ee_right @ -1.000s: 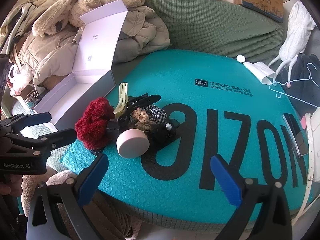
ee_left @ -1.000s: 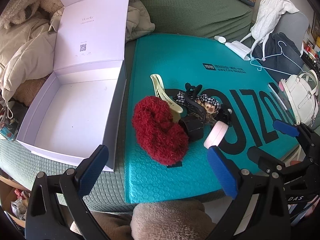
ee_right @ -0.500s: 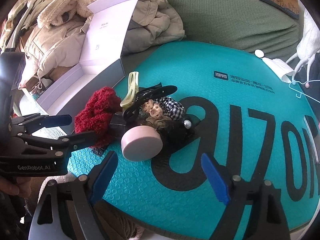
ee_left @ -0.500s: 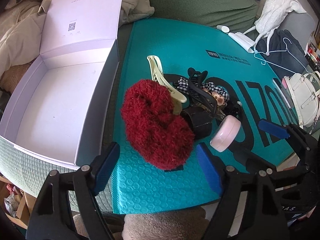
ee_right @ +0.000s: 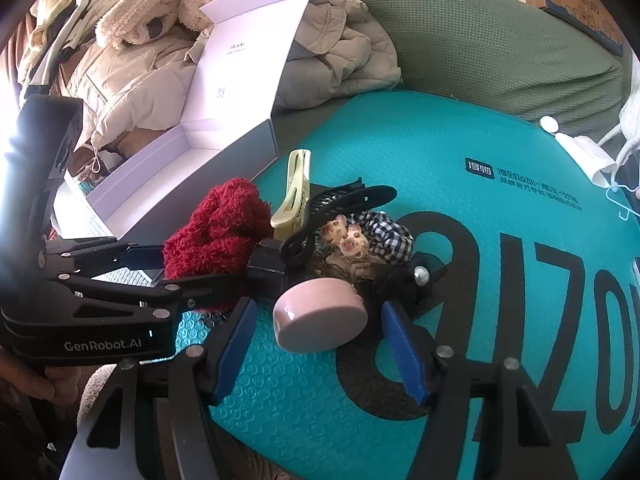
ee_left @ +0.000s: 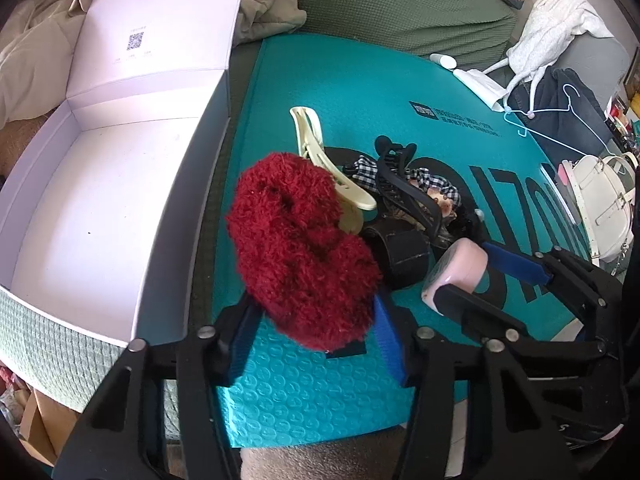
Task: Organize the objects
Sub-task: 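Grasp the red scrunchie with the left tool while the right tool grasps the pink compact, then lift and carry the scrunchie and compact with both tools into the white box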
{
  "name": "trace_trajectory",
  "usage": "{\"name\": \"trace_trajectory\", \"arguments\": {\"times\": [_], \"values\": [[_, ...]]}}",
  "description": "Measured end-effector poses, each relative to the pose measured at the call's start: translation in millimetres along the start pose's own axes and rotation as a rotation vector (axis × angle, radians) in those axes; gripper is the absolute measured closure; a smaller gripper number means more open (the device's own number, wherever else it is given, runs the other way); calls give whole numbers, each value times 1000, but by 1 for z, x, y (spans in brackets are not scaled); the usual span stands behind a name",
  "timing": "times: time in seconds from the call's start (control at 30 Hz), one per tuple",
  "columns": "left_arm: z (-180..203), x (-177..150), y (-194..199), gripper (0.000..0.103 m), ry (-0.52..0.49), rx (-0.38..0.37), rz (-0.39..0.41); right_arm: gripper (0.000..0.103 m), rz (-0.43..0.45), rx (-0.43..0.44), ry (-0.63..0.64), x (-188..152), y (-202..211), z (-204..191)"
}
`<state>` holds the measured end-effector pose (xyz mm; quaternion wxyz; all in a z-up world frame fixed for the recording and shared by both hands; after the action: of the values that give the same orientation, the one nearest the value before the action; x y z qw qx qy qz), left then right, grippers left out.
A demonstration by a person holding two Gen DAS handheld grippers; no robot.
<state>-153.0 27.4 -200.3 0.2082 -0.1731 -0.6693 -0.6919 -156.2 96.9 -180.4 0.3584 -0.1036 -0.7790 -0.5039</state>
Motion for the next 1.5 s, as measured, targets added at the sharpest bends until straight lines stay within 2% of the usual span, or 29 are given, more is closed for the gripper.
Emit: {"name": "trace_trajectory", "arguments": {"times": [0.03,0.17,0.57,0.7,0.8,0.87,0.9,1.0,1.17,1.23,1.3,1.4,1.43,1.47,1.5], "values": [[2,-1,-1,58,1,-10,-7,52,-2,-5,6,0,-1,0],[10,-5,-2,68,-9,-34,-13,52,0,4,13,-2,2,-2],[21,-19,28,69,-54,-104,-38,52,-28,-38,17,-14,24,11],[18,-27,32,68,-71,-88,-48,52,-49,-44,19,-18,24,12],[14,-31,26,60,-71,-63,-66,52,-44,-50,14,-19,21,13],[11,-32,21,37,-72,-36,-75,52,-45,-47,17,-19,18,13],[9,-31,19,35,-74,-19,-74,51,-52,-44,18,-20,16,13],[9,-27,17,35,-67,-31,-47,51,-82,-54,17,-25,7,15],[9,-22,5,30,-41,-34,-53,51,-83,-45,-9,-27,-4,19],[9,-20,1,30,-29,-42,-56,42,-73,-44,-21,-25,-5,22],[8,-19,-2,29,-23,-43,-51,39,-57,-37,-22,-24,-6,23],[9,-18,-3,29,-30,-55,-35,39,-59,-40,-23,-26,-8,24],[9,-18,-3,35,-32,-65,-35,44,-60,-42,-26,-27,-8,24],[9,-18,-1,49,-32,-78,-32,50,-55,-41,-22,-27,-8,23],[8,-19,0,55,-28,-84,-34,52,-53,-42,-20,-27,-6,23]]}}
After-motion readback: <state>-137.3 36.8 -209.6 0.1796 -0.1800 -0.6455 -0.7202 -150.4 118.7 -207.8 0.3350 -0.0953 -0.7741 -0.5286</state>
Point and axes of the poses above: each gripper's, at about its wrist camera, not at the fingertips, and y roughly against the way its jaws point, z to its right, x to its top, the point moved 10 cm from there along -y, roughly the way its jaws point, and after that the axes turned 10 degrees about x, right-handed, at the moved point
